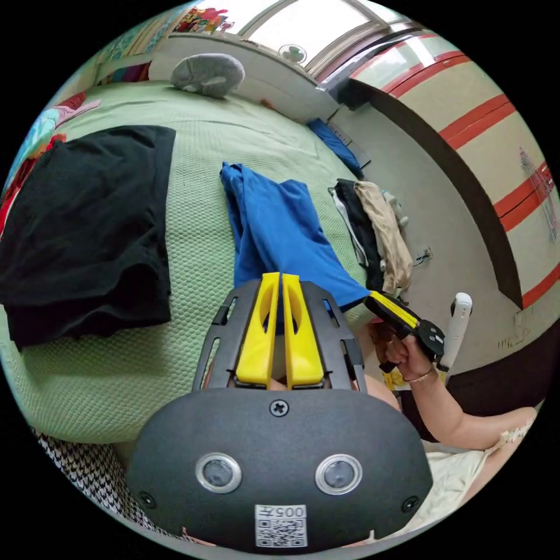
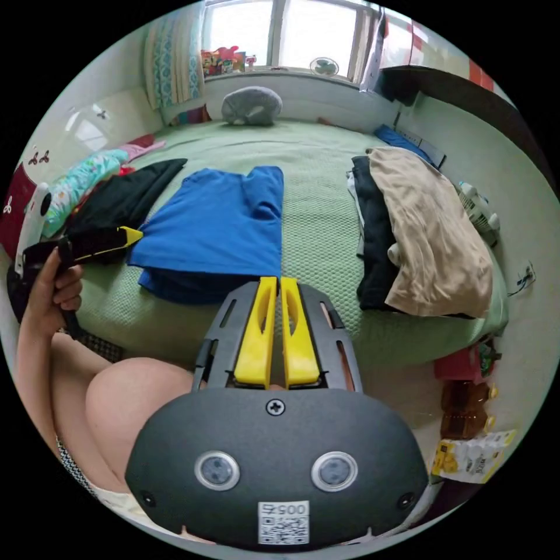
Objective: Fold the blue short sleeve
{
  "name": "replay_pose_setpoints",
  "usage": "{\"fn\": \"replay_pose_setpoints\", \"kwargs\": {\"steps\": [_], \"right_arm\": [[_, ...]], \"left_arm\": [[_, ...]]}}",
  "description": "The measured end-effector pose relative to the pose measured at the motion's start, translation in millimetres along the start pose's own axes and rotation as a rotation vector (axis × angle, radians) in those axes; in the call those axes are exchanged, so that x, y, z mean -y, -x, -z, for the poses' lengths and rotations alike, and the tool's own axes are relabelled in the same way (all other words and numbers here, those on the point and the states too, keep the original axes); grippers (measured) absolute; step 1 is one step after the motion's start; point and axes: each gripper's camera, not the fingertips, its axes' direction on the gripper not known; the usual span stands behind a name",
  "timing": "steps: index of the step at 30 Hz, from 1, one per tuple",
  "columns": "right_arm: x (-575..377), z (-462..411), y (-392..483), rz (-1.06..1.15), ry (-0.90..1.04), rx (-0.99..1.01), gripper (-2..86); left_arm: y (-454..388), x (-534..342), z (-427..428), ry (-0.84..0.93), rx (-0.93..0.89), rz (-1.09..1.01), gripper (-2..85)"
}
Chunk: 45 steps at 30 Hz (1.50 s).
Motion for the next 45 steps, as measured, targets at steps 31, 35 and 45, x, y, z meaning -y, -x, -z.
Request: {"fn": "replay_pose_setpoints", "kwargs": {"steps": [31, 35, 45], "right_arm": [[201.9, -66.2, 85.8, 0.284, 0.003, 0.104, 10.9], [258.0, -125.6, 120.8, 0.268, 0.125, 0.139, 9.5], [290.0, -218.7, 144.0, 0.298, 0.218, -0.038, 2.4]], "left_arm": [[-105.5, 66.8, -108.5, 0.198, 0.273, -0.053, -0.6], [-113.9, 74.9, -119.0, 0.21, 0.346, -0.085, -0.7], [-115.7, 87.7, -128.8, 0.237, 0.217, -0.018, -0.6]]}}
